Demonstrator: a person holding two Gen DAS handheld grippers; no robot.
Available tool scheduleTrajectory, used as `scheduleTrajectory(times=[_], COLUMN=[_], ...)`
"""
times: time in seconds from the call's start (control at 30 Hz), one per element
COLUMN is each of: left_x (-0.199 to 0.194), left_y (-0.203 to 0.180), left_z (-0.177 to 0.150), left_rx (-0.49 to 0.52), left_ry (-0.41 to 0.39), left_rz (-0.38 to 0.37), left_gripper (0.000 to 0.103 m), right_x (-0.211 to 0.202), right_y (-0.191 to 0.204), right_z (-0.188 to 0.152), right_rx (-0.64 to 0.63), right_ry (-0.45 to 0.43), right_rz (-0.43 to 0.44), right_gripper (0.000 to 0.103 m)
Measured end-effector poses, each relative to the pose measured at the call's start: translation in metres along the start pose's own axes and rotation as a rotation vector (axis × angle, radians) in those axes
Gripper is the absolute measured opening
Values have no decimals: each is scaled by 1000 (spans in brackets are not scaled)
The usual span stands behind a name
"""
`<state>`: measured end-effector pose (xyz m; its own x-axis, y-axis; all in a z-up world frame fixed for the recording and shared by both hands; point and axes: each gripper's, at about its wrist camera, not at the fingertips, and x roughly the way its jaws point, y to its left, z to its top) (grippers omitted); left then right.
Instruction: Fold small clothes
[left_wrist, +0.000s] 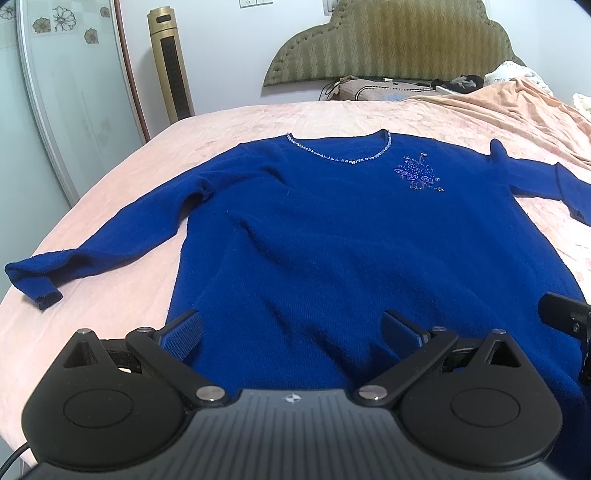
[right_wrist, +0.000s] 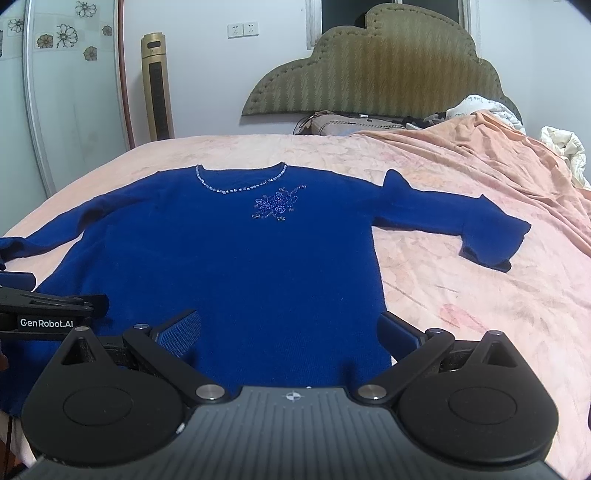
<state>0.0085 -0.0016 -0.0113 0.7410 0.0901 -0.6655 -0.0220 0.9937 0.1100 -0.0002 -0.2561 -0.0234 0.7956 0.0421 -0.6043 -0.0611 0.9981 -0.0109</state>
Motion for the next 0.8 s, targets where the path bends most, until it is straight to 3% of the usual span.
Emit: scheduleTrajectory(times=[0.27, 0.3, 0.5, 0.8], left_x=[0, 1, 0, 2], left_y=[0, 0, -1, -11], left_z=[0, 0, -1, 6], left_rx=[-3, -3, -1, 22], left_ry=[3, 4, 4, -12], left_rz=[-6, -7, -7, -12], left_gripper=[103, 103, 103, 103], right_x=[2, 1, 1, 4], right_y=[2, 2, -1, -12], right_z=[-1, -2, -1, 2], right_rx=[1, -8, 3, 20], right_ry=[-5, -53, 11, -11], right_rz=[34, 32, 9, 40], right_gripper=[103, 103, 103, 100])
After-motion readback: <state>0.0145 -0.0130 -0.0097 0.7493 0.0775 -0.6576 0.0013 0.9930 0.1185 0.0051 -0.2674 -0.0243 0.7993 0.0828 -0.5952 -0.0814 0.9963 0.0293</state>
